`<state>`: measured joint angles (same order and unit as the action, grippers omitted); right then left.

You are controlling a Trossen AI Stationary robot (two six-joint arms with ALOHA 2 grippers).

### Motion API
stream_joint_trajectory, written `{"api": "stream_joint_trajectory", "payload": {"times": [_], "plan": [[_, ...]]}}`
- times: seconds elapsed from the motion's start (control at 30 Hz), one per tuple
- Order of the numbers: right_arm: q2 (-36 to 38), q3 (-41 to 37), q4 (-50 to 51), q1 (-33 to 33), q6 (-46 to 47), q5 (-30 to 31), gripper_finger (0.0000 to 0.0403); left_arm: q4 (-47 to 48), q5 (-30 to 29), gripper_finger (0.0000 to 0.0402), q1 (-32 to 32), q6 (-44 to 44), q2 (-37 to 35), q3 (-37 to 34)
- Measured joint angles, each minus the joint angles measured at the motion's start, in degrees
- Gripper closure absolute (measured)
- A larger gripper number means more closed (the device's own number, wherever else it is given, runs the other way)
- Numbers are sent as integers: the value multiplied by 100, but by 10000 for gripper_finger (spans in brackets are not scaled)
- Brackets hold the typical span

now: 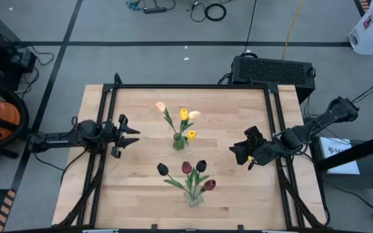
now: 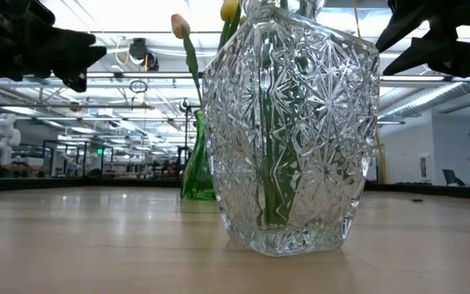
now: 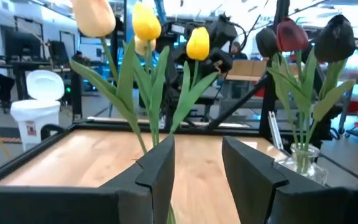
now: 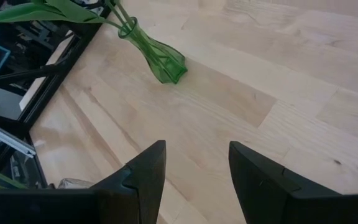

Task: Sort flowers into vase by color
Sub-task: Return to Home Position

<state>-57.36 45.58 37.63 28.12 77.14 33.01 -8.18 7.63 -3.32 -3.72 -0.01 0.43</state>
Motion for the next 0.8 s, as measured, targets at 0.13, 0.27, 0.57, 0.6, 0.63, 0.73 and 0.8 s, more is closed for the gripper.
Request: {"api": "stream_joint_trajectory", "payload": {"times": [0.13, 0.27, 0.57, 0.6, 0.63, 0.73, 0.8], "plan": [[0, 0, -5, 0, -4, -2, 234, 367, -20, 260, -10, 7, 0, 0], [0, 0, 8, 0, -286, -7, 234, 662, -76, 260, -10, -28, 5, 0], [0, 0, 24, -4, -760, -11, 289, 671, -83, 260, -10, -33, 24, 0], [1, 0, 41, -4, -871, -11, 306, 671, -84, 260, -10, -33, 24, 0], [0, 0, 57, -4, -993, -11, 326, 673, -86, 260, -10, -33, 24, 0], [0, 0, 193, -4, -1486, -8, 384, 677, -95, 260, -10, -33, 24, 0], [0, 0, 296, -4, -1886, -11, 394, 679, -97, 260, -10, -33, 24, -2]]}}
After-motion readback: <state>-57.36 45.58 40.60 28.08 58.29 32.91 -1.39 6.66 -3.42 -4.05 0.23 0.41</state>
